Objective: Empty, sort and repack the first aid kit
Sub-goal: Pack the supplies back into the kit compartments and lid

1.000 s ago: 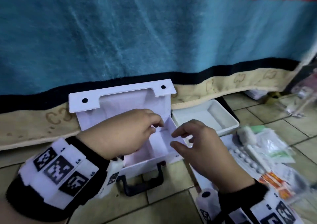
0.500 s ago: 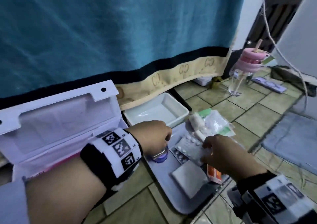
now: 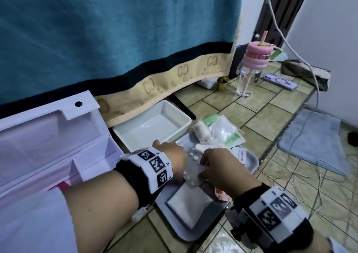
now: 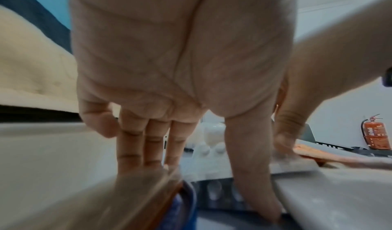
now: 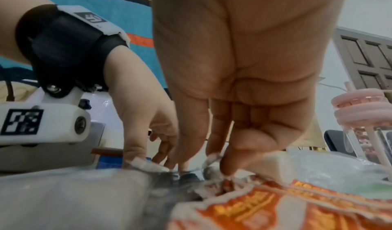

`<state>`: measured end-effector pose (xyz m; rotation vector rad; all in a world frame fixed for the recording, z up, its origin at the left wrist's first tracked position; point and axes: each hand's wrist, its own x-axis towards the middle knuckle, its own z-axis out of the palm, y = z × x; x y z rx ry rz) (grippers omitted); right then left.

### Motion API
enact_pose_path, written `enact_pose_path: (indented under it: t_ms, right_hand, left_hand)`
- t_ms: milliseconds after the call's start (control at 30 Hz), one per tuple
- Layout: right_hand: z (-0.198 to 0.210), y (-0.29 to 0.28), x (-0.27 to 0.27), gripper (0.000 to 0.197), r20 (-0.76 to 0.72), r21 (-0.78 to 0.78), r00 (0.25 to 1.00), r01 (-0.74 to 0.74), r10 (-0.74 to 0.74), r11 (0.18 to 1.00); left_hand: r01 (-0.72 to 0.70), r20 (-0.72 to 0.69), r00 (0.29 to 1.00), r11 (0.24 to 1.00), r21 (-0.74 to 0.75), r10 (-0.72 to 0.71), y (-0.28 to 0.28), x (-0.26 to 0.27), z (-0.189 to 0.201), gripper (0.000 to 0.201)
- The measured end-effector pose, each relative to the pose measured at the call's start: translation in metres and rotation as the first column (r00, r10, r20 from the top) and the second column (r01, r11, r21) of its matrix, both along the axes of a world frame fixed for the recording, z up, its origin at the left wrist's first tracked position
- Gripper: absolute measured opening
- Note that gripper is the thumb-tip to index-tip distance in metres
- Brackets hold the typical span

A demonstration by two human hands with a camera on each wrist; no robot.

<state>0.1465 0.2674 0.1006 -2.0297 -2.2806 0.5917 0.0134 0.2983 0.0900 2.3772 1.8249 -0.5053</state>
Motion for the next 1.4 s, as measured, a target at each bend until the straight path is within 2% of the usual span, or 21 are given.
enact_pose_path:
  t_ms: [100,333,467,533,633,733,933,1100,1233,1400]
  right_hand:
    - [0.000,0.005,0.002,0.015,-0.119,0.038,0.990,0.077,-0.072,0.996]
    - [0.027,0.012,0.019,0.014,-0.345,0.026,0.932,0.128,-0.112,0.991]
    - [0.027,0.016,0.033,0.012,-0.461,-0.053,0.861,0.215,-0.215,0.975]
    - [0.023,0.017,0.039,0.012,-0.525,-0.109,0.802,0.270,-0.286,0.957]
    - [0.014,0.016,0.045,0.013,-0.608,-0.199,0.696,0.332,-0.382,0.922]
    - [0.005,0.015,0.047,0.014,-0.640,-0.230,0.643,0.360,-0.420,0.904]
    - [-0.006,0.011,0.044,0.012,-0.627,-0.197,0.659,0.383,-0.416,0.903]
    - [-0.008,0.009,0.042,0.012,-0.675,-0.207,0.603,0.398,-0.425,0.894]
    - [-0.008,0.008,0.041,0.013,-0.703,-0.197,0.574,0.410,-0.420,0.890]
    - [-0.010,0.008,0.041,0.015,-0.731,-0.172,0.551,0.423,-0.403,0.890]
  left_hand:
    - [-0.011,0.011,1.000,1.000,-0.004,0.011,0.002,-0.002,-0.004,0.037]
    - [-0.031,0.011,0.999,0.999,-0.028,0.031,0.006,-0.001,-0.006,0.052]
    - [-0.077,0.009,0.997,0.996,-0.033,0.078,0.009,0.004,-0.005,0.040]
    - [-0.111,0.024,0.993,0.992,-0.059,0.112,0.010,0.006,-0.002,0.039]
    - [-0.117,0.023,0.993,0.991,-0.058,0.119,0.008,0.010,0.000,0.028]
    - [-0.125,0.036,0.991,0.991,-0.051,0.127,0.007,0.013,-0.003,0.023]
    - [-0.151,-0.028,0.988,0.984,-0.090,0.149,0.009,0.019,-0.003,0.051]
    - [-0.042,-0.039,0.998,0.997,-0.058,0.040,0.004,0.017,-0.005,0.043]
    - [-0.181,0.037,0.982,0.979,-0.091,0.185,0.003,0.018,-0.005,0.064]
    - [-0.232,0.033,0.972,0.972,-0.032,0.233,0.002,0.018,-0.008,0.058]
